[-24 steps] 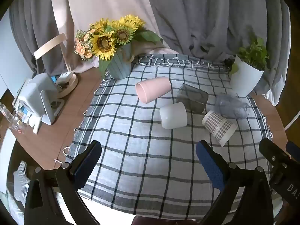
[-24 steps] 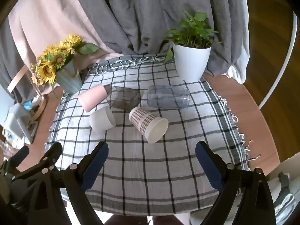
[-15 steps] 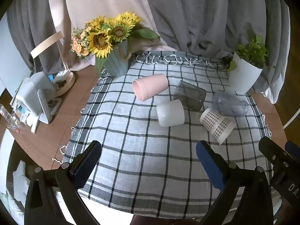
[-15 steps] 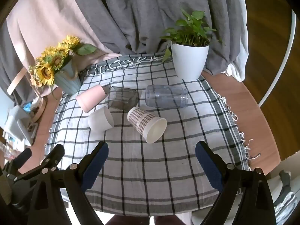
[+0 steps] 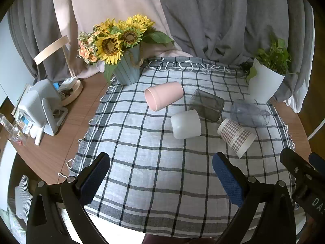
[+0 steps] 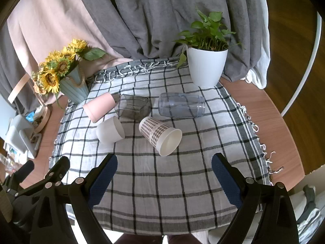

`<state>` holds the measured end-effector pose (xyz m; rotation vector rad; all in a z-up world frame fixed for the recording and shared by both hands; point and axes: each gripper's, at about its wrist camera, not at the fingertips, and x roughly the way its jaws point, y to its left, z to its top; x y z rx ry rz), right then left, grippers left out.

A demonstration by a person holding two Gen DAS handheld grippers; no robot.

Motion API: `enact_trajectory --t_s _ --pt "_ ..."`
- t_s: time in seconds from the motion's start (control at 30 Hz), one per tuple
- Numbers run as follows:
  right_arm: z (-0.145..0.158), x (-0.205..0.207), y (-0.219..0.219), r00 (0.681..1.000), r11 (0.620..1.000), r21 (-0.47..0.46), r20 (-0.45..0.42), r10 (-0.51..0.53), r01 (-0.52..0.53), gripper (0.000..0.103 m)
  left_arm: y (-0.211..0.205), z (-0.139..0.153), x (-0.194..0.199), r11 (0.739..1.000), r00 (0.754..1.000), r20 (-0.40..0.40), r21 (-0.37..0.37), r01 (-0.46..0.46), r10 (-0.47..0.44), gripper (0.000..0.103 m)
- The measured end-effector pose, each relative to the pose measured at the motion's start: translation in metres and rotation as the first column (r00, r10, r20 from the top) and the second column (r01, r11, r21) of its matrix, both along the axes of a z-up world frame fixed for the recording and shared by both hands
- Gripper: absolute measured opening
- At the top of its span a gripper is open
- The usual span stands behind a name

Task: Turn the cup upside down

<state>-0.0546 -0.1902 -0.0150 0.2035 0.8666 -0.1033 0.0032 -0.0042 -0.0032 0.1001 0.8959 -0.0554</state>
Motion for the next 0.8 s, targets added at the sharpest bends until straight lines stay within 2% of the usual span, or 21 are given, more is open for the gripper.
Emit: enact_trajectory --t_s 0.8 --pt "-0.0011 0.0044 -0.0027 1.0 1.0 -0.003 -0.005 -0.023 0.023 0.094 0.0001 -0.0047 0.0002 1.0 1.0 -0.008 0.002 0.004 -0.003 0.103"
